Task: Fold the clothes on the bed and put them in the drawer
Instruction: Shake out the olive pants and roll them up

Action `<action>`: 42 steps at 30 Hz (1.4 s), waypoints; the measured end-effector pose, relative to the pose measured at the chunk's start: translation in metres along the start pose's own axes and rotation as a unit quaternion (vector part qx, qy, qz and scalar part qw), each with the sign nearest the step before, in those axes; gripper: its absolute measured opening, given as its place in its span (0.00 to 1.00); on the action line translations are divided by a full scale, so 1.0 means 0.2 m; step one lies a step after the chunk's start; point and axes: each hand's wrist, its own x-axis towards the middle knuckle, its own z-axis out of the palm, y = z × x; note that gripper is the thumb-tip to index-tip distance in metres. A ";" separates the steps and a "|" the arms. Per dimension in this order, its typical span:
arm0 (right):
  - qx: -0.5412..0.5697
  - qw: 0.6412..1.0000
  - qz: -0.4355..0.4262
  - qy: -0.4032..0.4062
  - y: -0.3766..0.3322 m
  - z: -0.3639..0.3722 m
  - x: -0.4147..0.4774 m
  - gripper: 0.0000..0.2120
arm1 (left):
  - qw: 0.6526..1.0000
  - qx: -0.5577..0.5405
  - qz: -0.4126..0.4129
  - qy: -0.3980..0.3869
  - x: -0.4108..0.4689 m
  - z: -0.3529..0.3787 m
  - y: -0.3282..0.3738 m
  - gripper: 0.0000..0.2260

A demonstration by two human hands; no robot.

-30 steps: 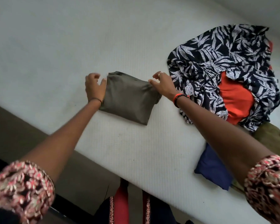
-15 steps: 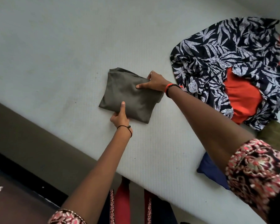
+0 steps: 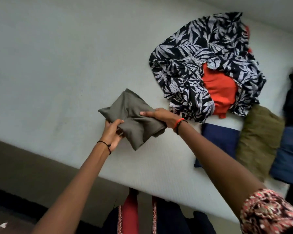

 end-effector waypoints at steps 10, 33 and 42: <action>0.243 0.961 0.049 0.125 0.80 -0.22 -0.81 0.16 | 0.959 0.197 -0.135 -0.151 -0.31 0.40 -0.47 0.17; 0.374 0.879 0.004 0.295 1.54 -0.55 -0.79 0.22 | 0.818 0.554 0.101 -0.120 -0.23 0.86 -1.11 0.15; 0.201 0.900 0.095 0.376 1.51 -0.50 -0.78 0.20 | 0.763 0.627 0.030 -0.154 -0.17 0.90 -1.07 0.16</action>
